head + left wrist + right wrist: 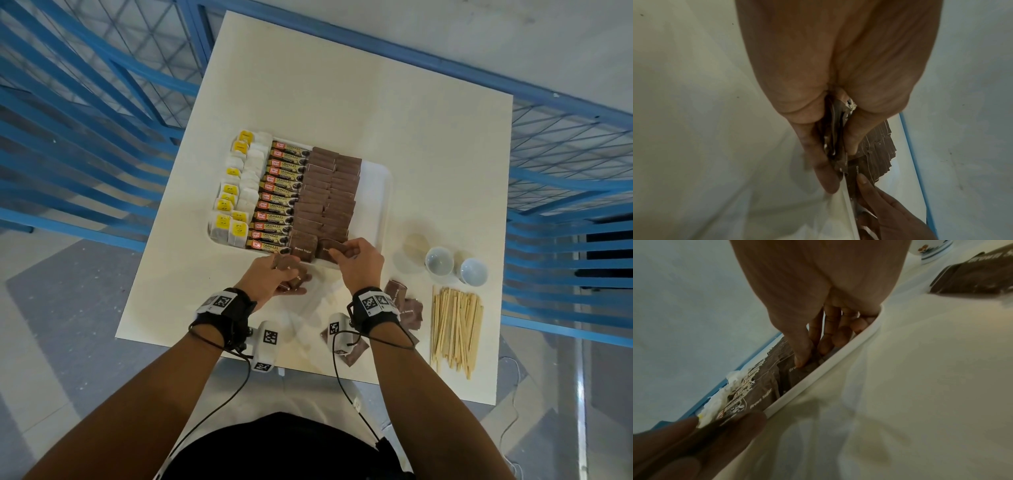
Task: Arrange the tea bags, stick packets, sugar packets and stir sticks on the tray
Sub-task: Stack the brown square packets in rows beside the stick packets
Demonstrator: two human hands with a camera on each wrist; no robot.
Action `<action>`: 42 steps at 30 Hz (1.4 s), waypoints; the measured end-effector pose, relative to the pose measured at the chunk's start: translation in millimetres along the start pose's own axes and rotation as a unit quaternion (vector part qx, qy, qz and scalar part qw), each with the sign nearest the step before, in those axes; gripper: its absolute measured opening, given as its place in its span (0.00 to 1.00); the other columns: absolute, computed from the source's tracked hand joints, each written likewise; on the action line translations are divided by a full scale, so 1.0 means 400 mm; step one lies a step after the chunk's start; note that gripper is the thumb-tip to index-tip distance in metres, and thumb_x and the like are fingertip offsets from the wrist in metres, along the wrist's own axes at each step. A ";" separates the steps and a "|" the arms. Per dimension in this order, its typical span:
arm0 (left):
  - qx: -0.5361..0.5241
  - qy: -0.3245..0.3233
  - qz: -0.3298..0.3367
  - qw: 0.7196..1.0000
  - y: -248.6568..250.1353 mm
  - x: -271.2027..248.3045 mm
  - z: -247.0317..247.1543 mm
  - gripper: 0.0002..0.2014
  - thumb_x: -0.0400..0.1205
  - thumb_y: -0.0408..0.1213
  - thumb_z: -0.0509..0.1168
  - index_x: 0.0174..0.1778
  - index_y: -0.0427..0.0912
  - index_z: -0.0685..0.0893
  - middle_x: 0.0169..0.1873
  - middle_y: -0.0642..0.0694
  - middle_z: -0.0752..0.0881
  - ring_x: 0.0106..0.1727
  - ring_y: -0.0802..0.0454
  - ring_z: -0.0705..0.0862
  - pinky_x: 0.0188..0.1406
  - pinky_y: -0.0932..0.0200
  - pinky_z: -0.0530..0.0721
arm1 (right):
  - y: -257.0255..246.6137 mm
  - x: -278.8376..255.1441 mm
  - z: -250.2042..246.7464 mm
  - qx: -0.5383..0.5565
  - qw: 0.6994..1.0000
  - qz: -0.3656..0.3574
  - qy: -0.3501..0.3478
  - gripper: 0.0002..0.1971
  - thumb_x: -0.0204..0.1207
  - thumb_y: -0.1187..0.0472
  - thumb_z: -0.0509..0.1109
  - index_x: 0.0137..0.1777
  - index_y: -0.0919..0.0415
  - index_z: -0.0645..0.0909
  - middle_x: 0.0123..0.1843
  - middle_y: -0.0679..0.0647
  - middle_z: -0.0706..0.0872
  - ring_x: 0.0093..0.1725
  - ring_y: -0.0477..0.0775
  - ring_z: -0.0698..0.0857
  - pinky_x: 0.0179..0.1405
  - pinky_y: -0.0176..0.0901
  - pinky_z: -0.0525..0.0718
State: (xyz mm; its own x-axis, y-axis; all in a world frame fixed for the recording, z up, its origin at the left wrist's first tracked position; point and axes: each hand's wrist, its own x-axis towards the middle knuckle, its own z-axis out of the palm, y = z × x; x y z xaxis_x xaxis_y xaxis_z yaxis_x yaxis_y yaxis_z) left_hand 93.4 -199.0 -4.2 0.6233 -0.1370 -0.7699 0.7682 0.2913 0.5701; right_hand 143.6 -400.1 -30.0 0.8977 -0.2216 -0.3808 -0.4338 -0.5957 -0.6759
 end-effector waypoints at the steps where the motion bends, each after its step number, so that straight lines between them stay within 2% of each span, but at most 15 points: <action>1: 0.002 -0.004 0.000 1.000 0.001 0.000 0.000 0.13 0.85 0.19 0.65 0.65 0.25 0.82 0.59 0.24 0.88 0.61 0.29 0.89 0.54 0.39 0.92 | -0.001 -0.001 -0.002 -0.001 1.000 0.001 0.000 0.12 0.70 0.53 0.84 0.49 0.55 0.86 0.38 0.44 0.88 0.36 0.38 0.83 0.33 0.22 0.77; 5: 0.005 -0.008 -0.002 1.000 0.006 0.001 0.001 0.10 0.84 0.21 0.67 0.61 0.26 0.85 0.58 0.23 0.88 0.62 0.27 0.88 0.55 0.38 0.92 | -0.002 -0.002 -0.005 0.003 1.000 -0.004 0.002 0.13 0.70 0.54 0.84 0.49 0.55 0.84 0.38 0.44 0.88 0.37 0.39 0.83 0.34 0.22 0.77; 9: 0.034 -0.016 0.009 0.999 0.014 0.001 0.005 0.12 0.85 0.24 0.68 0.65 0.30 0.84 0.56 0.28 0.91 0.57 0.32 0.91 0.53 0.40 0.92 | 0.005 -0.008 -0.005 0.001 0.999 -0.014 0.046 0.15 0.70 0.50 0.83 0.51 0.52 0.83 0.45 0.46 0.85 0.44 0.46 0.84 0.46 0.38 0.83; 12: 0.040 -0.009 0.018 0.999 0.021 0.001 0.008 0.15 0.84 0.26 0.70 0.68 0.36 0.83 0.56 0.34 0.92 0.55 0.35 0.93 0.49 0.42 0.93 | -0.001 -0.025 -0.007 -0.002 0.993 -0.078 0.083 0.08 0.76 0.53 0.78 0.51 0.51 0.83 0.46 0.45 0.83 0.46 0.46 0.83 0.49 0.40 0.82; 14: 0.037 -0.005 0.021 0.999 0.023 0.004 0.010 0.17 0.84 0.27 0.71 0.69 0.38 0.81 0.57 0.34 0.92 0.55 0.35 0.93 0.50 0.39 0.93 | -0.016 -0.034 -0.009 0.012 0.994 -0.101 0.024 0.04 0.79 0.53 0.75 0.50 0.51 0.85 0.45 0.43 0.87 0.44 0.41 0.84 0.47 0.36 0.81; 16: 0.036 -0.005 0.026 0.999 0.024 0.005 0.013 0.18 0.84 0.28 0.71 0.70 0.38 0.80 0.57 0.34 0.92 0.55 0.34 0.93 0.52 0.37 0.92 | -0.033 -0.043 -0.007 0.011 0.991 -0.107 -0.082 0.06 0.80 0.50 0.74 0.51 0.51 0.88 0.46 0.42 0.89 0.46 0.39 0.85 0.48 0.33 0.82; 19: 0.033 -0.005 0.030 0.999 0.026 0.001 0.019 0.18 0.84 0.28 0.72 0.69 0.37 0.80 0.57 0.33 0.91 0.55 0.32 0.92 0.52 0.35 0.92 | -0.043 -0.047 0.005 -0.007 0.979 -0.118 -0.167 0.04 0.78 0.52 0.77 0.48 0.51 0.89 0.43 0.43 0.90 0.44 0.45 0.88 0.48 0.41 0.87; 23: 0.043 0.018 0.013 0.999 0.031 0.002 0.026 0.12 0.86 0.36 0.70 0.66 0.40 0.83 0.56 0.35 0.92 0.54 0.33 0.93 0.51 0.33 0.91 | -0.044 -0.045 0.004 0.010 0.981 -0.096 -0.166 0.05 0.76 0.55 0.79 0.42 0.48 0.86 0.39 0.44 0.90 0.41 0.47 0.88 0.47 0.42 0.87; 25: 0.071 0.046 0.020 0.996 0.034 0.005 0.028 0.10 0.86 0.39 0.70 0.62 0.42 0.85 0.57 0.37 0.91 0.53 0.35 0.93 0.47 0.33 0.92 | -0.043 -0.049 0.001 0.008 0.985 -0.097 -0.145 0.04 0.76 0.55 0.79 0.42 0.47 0.86 0.40 0.43 0.89 0.43 0.46 0.87 0.46 0.39 0.85; 28: 0.103 0.059 0.046 0.992 0.029 0.006 0.030 0.06 0.87 0.38 0.69 0.58 0.41 0.86 0.55 0.38 0.91 0.50 0.38 0.94 0.42 0.38 0.93 | -0.034 -0.061 0.006 0.034 0.989 -0.076 -0.123 0.04 0.77 0.52 0.78 0.46 0.49 0.86 0.43 0.42 0.89 0.45 0.43 0.86 0.47 0.35 0.83; 32: 0.093 0.071 0.052 0.992 0.015 0.007 0.031 0.06 0.87 0.37 0.70 0.56 0.40 0.87 0.57 0.36 0.90 0.53 0.34 0.92 0.45 0.32 0.92 | -0.014 -0.070 0.011 0.018 0.982 -0.069 -0.173 0.08 0.76 0.50 0.79 0.49 0.51 0.84 0.43 0.46 0.90 0.43 0.49 0.89 0.49 0.46 0.89; 34: 0.092 0.066 0.040 0.993 0.008 0.008 0.032 0.07 0.88 0.38 0.68 0.58 0.40 0.86 0.54 0.35 0.91 0.51 0.34 0.93 0.45 0.34 0.93 | -0.007 -0.067 0.006 0.012 0.983 -0.066 -0.171 0.08 0.76 0.52 0.79 0.48 0.53 0.85 0.42 0.48 0.90 0.43 0.52 0.89 0.48 0.48 0.89; 36: 0.082 0.064 0.024 0.994 0.004 0.005 0.032 0.09 0.90 0.39 0.65 0.60 0.39 0.86 0.51 0.35 0.92 0.48 0.35 0.94 0.45 0.37 0.93 | -0.002 -0.058 -0.006 0.020 0.988 -0.058 -0.140 0.09 0.75 0.53 0.79 0.49 0.55 0.87 0.43 0.48 0.90 0.44 0.51 0.88 0.48 0.46 0.88; 39: 0.081 0.068 0.020 0.994 -0.001 0.004 0.025 0.11 0.90 0.39 0.64 0.60 0.37 0.86 0.50 0.37 0.92 0.48 0.36 0.94 0.45 0.38 0.93 | 0.007 -0.036 -0.037 0.021 0.997 -0.036 -0.068 0.09 0.76 0.52 0.79 0.50 0.55 0.87 0.43 0.46 0.89 0.44 0.47 0.86 0.42 0.34 0.82; 42: 0.072 0.060 0.012 0.996 -0.003 0.001 0.017 0.09 0.89 0.35 0.65 0.61 0.37 0.86 0.49 0.37 0.91 0.48 0.36 0.94 0.43 0.41 0.93 | 0.015 -0.025 -0.054 -0.005 0.999 -0.017 -0.041 0.08 0.76 0.52 0.79 0.49 0.54 0.86 0.41 0.43 0.87 0.41 0.41 0.83 0.35 0.24 0.74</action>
State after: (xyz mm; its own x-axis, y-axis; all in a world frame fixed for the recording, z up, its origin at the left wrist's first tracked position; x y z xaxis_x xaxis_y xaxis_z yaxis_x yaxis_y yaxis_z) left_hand 93.5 -205.8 -3.1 0.6261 -0.0151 -0.7796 0.7719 0.1533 0.6170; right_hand 133.7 -418.4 -16.7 0.9025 -0.1382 -0.4079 -0.4021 -0.6098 -0.6830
